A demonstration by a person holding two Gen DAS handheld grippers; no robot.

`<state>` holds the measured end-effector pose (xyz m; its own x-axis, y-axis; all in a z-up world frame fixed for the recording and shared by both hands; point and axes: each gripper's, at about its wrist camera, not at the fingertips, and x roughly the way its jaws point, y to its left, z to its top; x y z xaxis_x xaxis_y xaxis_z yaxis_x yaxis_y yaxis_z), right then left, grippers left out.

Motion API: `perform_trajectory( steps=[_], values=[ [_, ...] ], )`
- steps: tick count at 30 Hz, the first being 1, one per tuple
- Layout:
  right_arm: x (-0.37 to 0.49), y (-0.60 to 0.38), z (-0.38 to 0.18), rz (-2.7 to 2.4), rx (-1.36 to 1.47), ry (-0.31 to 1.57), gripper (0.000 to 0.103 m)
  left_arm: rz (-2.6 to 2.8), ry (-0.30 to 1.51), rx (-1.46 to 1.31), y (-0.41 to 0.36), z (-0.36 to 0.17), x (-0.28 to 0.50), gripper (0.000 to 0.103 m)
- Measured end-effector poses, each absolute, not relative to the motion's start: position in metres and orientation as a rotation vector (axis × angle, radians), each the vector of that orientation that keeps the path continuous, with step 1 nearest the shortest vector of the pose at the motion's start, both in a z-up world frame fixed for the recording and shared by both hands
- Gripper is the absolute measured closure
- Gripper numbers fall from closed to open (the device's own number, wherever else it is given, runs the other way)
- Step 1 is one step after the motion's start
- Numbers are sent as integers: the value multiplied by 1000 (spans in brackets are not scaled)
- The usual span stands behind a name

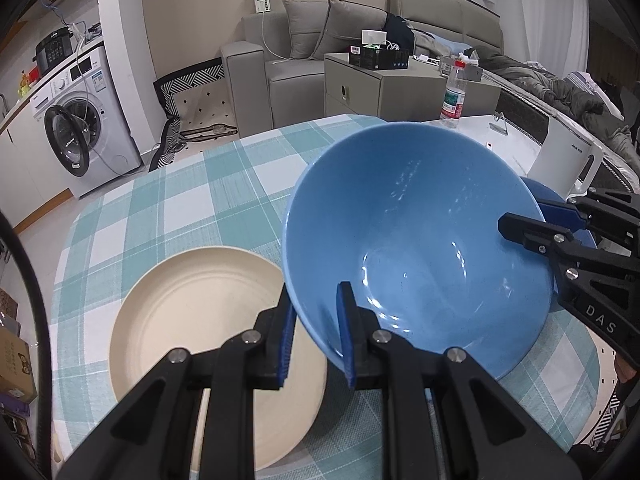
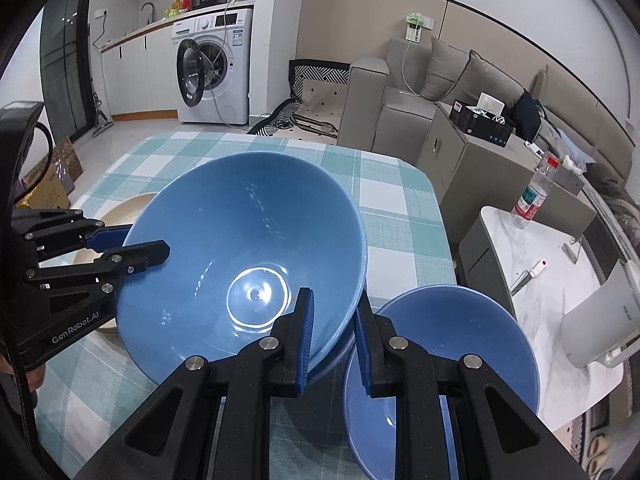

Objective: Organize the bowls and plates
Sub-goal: 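Lower the left tool's blue bowl into another bowl and open both tools, then withdraw both open tools from the nested blue bowls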

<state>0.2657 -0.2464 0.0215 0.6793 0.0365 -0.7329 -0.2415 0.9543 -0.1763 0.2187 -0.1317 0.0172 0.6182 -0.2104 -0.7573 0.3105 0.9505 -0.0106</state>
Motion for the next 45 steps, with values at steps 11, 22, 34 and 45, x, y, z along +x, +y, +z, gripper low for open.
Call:
perform_trajectory(
  steps=[11, 22, 34, 45],
  values=[
    [266, -240, 9, 132, -346, 812, 84, -291, 875, 140, -133, 6, 221, 86],
    [264, -234, 3, 115, -392, 810, 83, -278, 875, 169, -136, 4, 220, 84],
    [265, -235, 5, 95, -409, 807, 80, -290, 881, 189, -140, 3, 217, 71],
    [251, -239, 14, 139, -399, 760, 53, -318, 863, 196, -144, 12, 209, 51]
  ],
)
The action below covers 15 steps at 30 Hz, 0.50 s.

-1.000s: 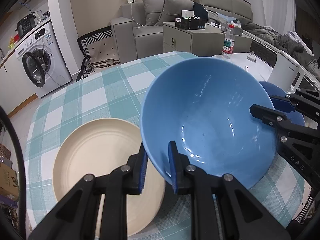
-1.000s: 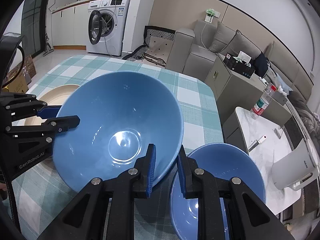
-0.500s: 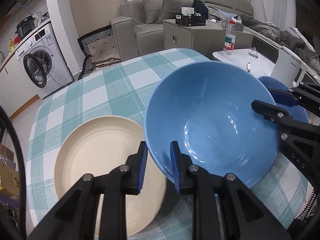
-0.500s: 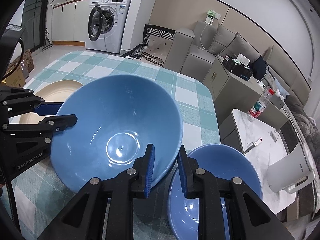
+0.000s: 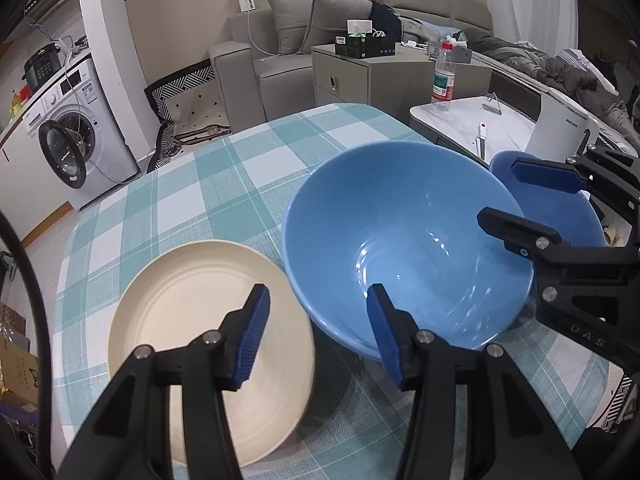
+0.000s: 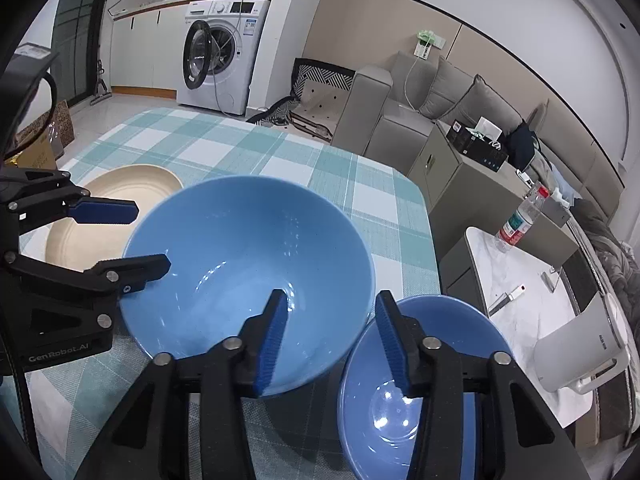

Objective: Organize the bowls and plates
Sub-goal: 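Withdraw both open tools from the nested blue bowls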

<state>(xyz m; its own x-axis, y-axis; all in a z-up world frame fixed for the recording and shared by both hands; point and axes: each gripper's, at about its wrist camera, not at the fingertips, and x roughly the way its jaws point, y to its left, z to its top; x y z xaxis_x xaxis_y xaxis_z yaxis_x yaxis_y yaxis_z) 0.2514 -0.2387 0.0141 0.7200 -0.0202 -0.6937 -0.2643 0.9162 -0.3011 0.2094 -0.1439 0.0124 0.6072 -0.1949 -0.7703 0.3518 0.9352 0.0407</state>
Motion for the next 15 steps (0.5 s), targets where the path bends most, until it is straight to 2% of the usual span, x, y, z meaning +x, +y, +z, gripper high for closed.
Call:
perform_trajectory(
  steps=[2, 4, 6, 8, 10, 11, 13, 15],
  values=[
    [249, -241, 19, 146, -380, 750, 49, -323, 865, 179, -142, 15, 210, 50],
    [246, -246, 24, 151, -353, 734, 31, -325, 867, 162, -140, 17, 209, 49],
    [240, -248, 30, 154, -331, 715, 24, -325, 864, 146, -137, 20, 207, 47],
    [236, -253, 38, 168, -299, 703, 21, -338, 855, 125, -134, 25, 205, 39],
    [230, -260, 46, 159, -267, 680, 16, -337, 838, 104, -131, 31, 200, 5],
    [227, -264, 50, 148, -241, 664, 14, -326, 818, 95, -130, 36, 198, 1],
    [219, -273, 57, 137, -183, 645, 4, -324, 785, 75, -129, 42, 193, 0],
    [211, -283, 63, 132, -141, 626, 2, -348, 788, 49, -130, 48, 191, 0]
  ],
)
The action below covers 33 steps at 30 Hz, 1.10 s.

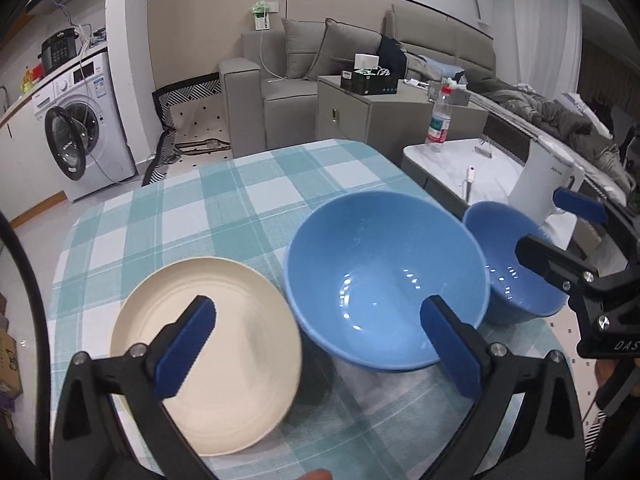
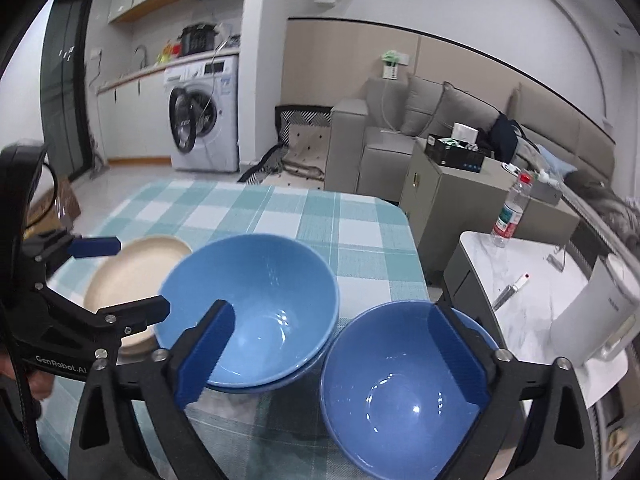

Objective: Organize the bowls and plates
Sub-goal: 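Withdraw both open tools from the nested blue bowls, then move both tools to the rims of the two nested blue bowl pairs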

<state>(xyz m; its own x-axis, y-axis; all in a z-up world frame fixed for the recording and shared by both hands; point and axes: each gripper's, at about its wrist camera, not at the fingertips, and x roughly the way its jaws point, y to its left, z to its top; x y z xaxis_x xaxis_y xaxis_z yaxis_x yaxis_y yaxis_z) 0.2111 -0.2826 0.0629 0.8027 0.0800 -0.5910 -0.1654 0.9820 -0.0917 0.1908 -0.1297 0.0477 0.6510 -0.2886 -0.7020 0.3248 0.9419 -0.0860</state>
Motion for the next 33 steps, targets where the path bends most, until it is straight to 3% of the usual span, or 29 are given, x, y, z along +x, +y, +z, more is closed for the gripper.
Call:
perform_trajectory(
  steps=[16, 33],
  values=[
    [162, -371, 89, -66, 22, 577, 0, -396, 799, 62, -188, 51, 179, 0],
    [162, -437, 66, -123, 108, 655, 1, -512, 813, 116, -265, 43, 149, 1]
  ],
)
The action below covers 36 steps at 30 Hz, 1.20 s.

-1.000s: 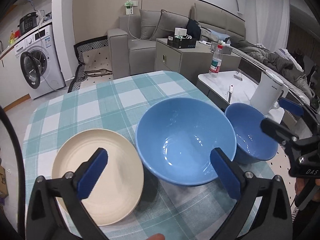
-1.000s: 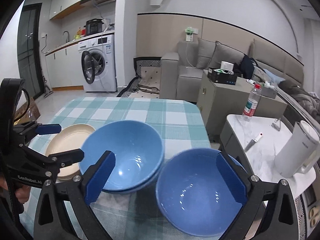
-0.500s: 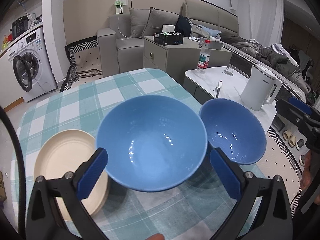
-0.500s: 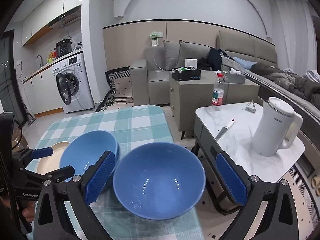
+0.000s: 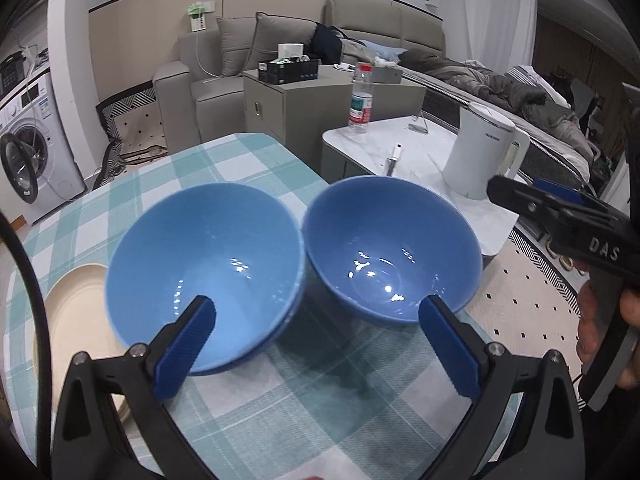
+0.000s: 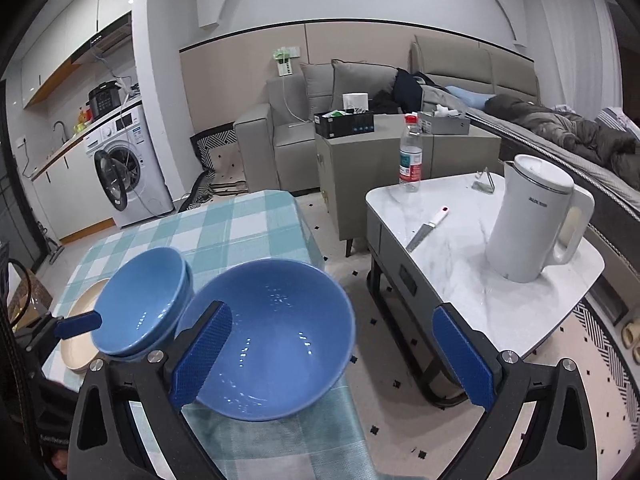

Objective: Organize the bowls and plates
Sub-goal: 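Move both tools to the rims of the two nested blue bowl pairs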

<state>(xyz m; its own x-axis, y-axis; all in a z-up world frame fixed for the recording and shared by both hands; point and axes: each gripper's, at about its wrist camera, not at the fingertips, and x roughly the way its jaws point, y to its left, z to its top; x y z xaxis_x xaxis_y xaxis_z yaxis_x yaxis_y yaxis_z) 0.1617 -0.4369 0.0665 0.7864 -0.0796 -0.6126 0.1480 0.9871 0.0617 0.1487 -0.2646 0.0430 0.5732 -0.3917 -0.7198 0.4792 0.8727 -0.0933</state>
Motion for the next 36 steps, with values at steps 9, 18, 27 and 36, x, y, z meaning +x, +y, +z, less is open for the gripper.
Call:
perform_trajectory(
  steps=[9, 18, 27, 36],
  values=[
    [165, -445, 57, -131, 101, 671, 7, -557, 849, 98, -282, 36, 142, 16],
    [174, -447, 45, -129, 90, 712, 28, -584, 893, 68, -289, 30, 140, 37],
    [180, -456, 34, -131, 115, 734, 41, -554, 920, 35, -297, 23, 149, 37],
    [193, -461, 14, -123, 144, 773, 54, -532, 931, -11, -302, 13, 163, 38]
  ],
)
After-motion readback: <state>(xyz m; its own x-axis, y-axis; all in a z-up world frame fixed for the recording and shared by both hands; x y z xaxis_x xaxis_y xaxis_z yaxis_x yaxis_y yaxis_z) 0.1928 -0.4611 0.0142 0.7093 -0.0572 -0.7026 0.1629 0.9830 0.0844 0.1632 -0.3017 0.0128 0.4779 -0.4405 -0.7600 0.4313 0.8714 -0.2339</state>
